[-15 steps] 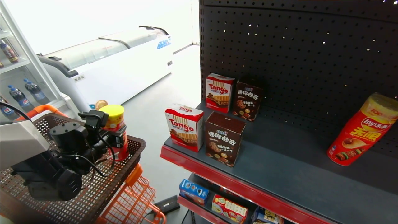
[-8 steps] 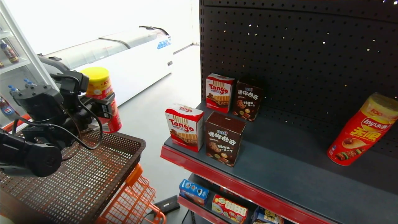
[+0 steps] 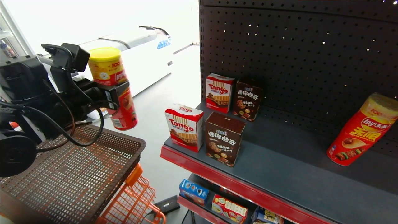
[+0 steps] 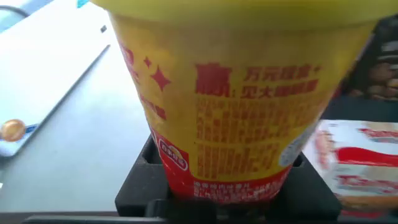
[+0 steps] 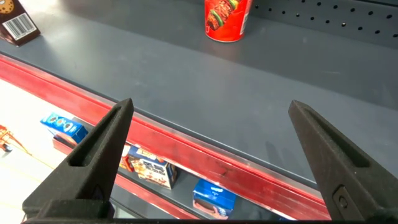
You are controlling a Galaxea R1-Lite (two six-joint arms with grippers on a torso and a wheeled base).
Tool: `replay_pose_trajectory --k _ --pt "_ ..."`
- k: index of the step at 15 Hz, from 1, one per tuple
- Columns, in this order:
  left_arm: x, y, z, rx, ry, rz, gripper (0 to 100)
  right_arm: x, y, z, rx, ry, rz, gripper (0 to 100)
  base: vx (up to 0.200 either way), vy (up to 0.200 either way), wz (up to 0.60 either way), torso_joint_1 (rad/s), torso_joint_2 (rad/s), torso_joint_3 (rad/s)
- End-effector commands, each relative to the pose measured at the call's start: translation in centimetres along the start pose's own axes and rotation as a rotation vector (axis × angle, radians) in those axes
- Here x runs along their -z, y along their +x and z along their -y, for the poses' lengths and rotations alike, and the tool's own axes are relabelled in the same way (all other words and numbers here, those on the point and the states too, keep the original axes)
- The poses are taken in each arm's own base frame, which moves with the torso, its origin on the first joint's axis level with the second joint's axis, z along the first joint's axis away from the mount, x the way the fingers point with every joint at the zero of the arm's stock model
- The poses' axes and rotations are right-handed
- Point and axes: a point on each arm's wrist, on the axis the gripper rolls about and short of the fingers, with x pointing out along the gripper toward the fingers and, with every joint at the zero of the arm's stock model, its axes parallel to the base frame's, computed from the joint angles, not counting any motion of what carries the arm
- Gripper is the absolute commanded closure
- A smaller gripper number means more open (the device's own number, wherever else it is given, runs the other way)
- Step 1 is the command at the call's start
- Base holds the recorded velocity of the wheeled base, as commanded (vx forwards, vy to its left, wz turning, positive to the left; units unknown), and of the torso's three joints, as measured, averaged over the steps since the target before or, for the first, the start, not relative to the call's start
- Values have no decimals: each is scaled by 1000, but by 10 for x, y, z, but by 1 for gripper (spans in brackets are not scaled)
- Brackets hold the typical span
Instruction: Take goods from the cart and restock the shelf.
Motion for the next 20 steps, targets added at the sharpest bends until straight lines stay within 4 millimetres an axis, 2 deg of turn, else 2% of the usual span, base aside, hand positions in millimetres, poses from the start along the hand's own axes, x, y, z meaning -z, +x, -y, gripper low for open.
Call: replay_pose_trajectory --k 1,3,5,7,8,9,11,14,17,20 --pt "-30 -23 22 156 -22 57 100 0 0 0 -1 0 1 0 0 0 0 0 0 0" --pt "-36 -39 31 283 -34 22 100 0 0 0 1 0 0 0 0 0 0 0 0 0" --pt "-42 -51 35 331 -46 -23 100 0 0 0 -1 0 1 0 0 0 0 0 0 0" --pt "-51 -57 35 346 -45 -17 100 0 0 0 -1 0 1 0 0 0 0 0 0 0" --pt "-63 -62 34 367 -35 21 100 0 0 0 1 0 1 0 0 0 0 0 0 0" --pt "-64 -62 35 405 -33 28 100 0 0 0 -1 0 0 0 0 0 0 0 0 0" --pt "-63 -68 41 524 -40 30 100 0 0 0 -1 0 0 0 0 0 0 0 0 0" --pt "-62 -84 60 624 -46 47 100 0 0 0 -1 0 0 0 0 0 0 0 0 0" --pt "-51 -89 74 715 -80 33 100 0 0 0 1 -1 1 0 0 0 0 0 0 0" --pt "-55 -91 80 815 -118 39 100 0 0 0 -1 -6 1 0 0 0 0 0 0 0"
